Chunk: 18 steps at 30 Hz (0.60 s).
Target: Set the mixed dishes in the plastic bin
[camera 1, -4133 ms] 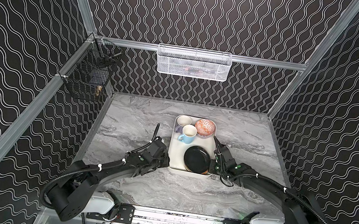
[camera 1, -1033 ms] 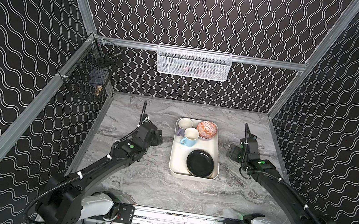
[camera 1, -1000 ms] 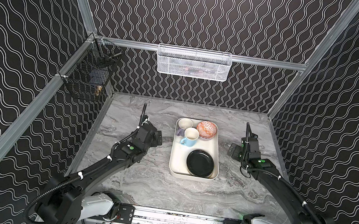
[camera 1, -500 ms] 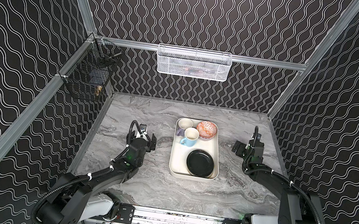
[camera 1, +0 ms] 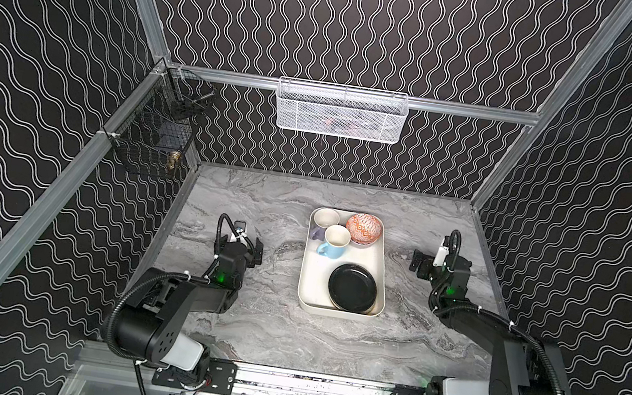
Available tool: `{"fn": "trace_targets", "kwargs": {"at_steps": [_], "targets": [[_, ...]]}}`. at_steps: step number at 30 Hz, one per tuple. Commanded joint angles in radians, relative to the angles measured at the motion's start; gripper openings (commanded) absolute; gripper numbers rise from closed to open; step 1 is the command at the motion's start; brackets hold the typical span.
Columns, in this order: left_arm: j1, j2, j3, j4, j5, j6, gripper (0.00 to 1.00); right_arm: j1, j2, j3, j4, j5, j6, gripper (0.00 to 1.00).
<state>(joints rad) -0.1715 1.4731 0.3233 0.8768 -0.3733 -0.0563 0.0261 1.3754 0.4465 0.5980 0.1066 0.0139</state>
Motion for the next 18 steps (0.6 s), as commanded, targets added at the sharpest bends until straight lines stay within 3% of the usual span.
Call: {"fn": "trace_targets", "kwargs": {"at_steps": [1,6,8,9,11,14,15,18], "targets": [[0.005,0.011,0.002,0.071,-0.042,-0.014,0.96,-0.01,-0.009,-0.067,0.202,0.003,-0.027,1.0],[0.003,0.022,-0.047,0.216,-0.124,0.024,0.99,-0.026,0.054,-0.155,0.439,-0.017,-0.049,1.0],[0.01,0.093,-0.132,0.458,-0.176,0.015,0.99,-0.03,0.094,-0.169,0.475,-0.017,-0.043,1.0],[0.016,0.096,-0.147,0.504,-0.166,0.021,0.99,-0.03,0.123,-0.197,0.559,-0.012,-0.045,0.99],[0.018,0.08,-0.126,0.398,-0.093,0.016,0.99,-0.029,0.178,-0.247,0.729,-0.012,-0.064,1.0],[0.03,0.204,-0.077,0.461,0.049,0.081,0.99,-0.03,0.147,-0.227,0.635,-0.021,-0.058,1.0],[0.053,0.162,-0.073,0.379,0.09,0.047,0.99,-0.029,0.144,-0.221,0.617,-0.021,-0.054,1.0],[0.079,0.172,-0.058,0.36,0.109,0.027,0.99,-0.054,0.169,-0.196,0.617,-0.046,-0.028,1.0]]}}
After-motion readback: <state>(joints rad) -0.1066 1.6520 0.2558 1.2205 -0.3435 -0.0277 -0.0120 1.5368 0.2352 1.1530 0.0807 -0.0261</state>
